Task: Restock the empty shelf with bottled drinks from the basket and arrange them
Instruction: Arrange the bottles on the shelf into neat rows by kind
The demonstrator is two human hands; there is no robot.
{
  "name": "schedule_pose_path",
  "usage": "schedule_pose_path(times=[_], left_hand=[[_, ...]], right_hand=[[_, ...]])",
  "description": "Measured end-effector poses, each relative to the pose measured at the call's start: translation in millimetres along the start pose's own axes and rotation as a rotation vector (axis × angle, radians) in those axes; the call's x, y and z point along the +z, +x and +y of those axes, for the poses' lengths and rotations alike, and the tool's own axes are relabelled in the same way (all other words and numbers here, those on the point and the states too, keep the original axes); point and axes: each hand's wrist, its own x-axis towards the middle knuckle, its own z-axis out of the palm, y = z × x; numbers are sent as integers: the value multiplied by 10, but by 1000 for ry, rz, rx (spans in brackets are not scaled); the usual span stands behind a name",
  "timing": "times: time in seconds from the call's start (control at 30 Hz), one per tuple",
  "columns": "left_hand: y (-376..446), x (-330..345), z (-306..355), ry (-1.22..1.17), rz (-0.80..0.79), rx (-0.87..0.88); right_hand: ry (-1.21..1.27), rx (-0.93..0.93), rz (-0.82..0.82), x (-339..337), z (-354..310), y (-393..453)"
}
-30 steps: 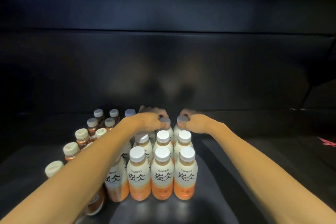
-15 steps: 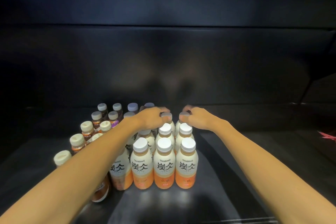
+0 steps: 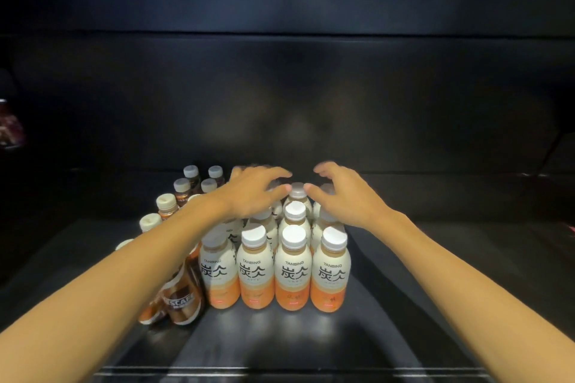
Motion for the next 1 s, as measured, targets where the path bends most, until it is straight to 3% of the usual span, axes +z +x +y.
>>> schedule_pose_path(times=[0.1, 0.23, 0.37, 0.6, 1.0], left_hand=[[-359, -139, -105, -32, 113, 63], [-817, -126, -286, 92, -3, 51], [-995, 40, -371, 223, -64, 101], [-931, 85, -333, 327, -83, 183], [-875, 41, -261, 99, -176, 245]], right_hand=[[-62, -179, 38, -81, -284, -258], [-345, -326, -110, -54, -397, -508], [-519, -439, -89, 118, -285, -555], [-441, -418, -98, 275, -229, -604], [-317, -351, -122, 221, -253, -642]])
